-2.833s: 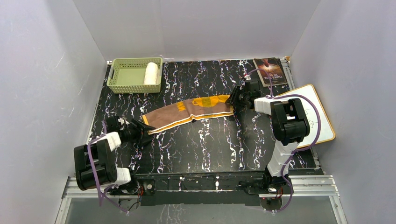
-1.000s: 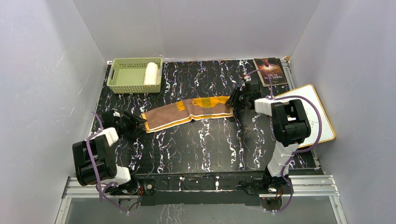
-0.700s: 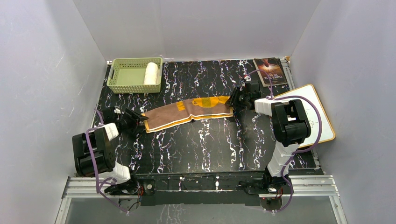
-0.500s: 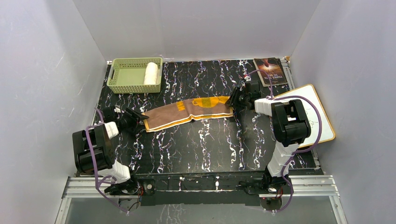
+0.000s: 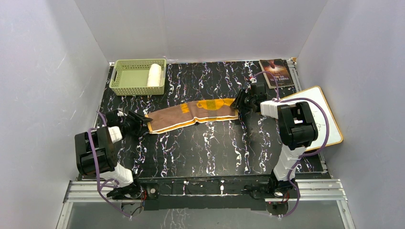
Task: Roll the towels
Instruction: Pick up the towel at the center of the board.
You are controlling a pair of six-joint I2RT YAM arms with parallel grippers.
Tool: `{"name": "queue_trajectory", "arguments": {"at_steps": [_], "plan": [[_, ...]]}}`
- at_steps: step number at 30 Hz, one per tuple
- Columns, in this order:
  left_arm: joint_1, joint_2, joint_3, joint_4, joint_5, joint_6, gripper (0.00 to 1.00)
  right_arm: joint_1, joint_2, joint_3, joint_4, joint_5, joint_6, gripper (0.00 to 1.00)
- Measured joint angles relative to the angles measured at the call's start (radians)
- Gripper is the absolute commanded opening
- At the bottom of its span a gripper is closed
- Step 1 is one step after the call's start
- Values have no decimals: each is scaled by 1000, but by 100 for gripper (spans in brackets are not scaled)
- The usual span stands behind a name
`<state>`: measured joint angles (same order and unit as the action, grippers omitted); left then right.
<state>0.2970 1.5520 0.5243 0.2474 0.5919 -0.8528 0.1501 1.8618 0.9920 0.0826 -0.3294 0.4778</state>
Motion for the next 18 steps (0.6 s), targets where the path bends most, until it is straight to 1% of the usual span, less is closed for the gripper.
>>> {"name": "queue_trajectory", "arguments": {"at_steps": [2,4,7,8,13,15,16,17,18], "plan": [[0,-2,-7,16,0,-8,49,0,0,0,0,0,0,32],[0,0,-8,27,0,-14,41,0,0,0,0,0,0,32],[-1,28,-6,44,0,-11,8,0,0,0,1,-2,0,32],[-2,42,-5,47,-1,-8,0,0,0,0,0,-3,0,32],[-6,80,25,28,18,10,0,-1,0,-1,0,-5,-1,32],[-6,81,49,-13,10,34,0,-1,-1,-1,0,-5,-2,35],[-6,81,65,-39,0,50,0,-1,-1,-1,0,-6,-2,40],[-6,82,81,-62,-13,66,0,-1,-2,-1,0,-7,-2,50],[-2,84,99,-85,-24,82,0,0,-3,-2,1,-12,-1,56]]}}
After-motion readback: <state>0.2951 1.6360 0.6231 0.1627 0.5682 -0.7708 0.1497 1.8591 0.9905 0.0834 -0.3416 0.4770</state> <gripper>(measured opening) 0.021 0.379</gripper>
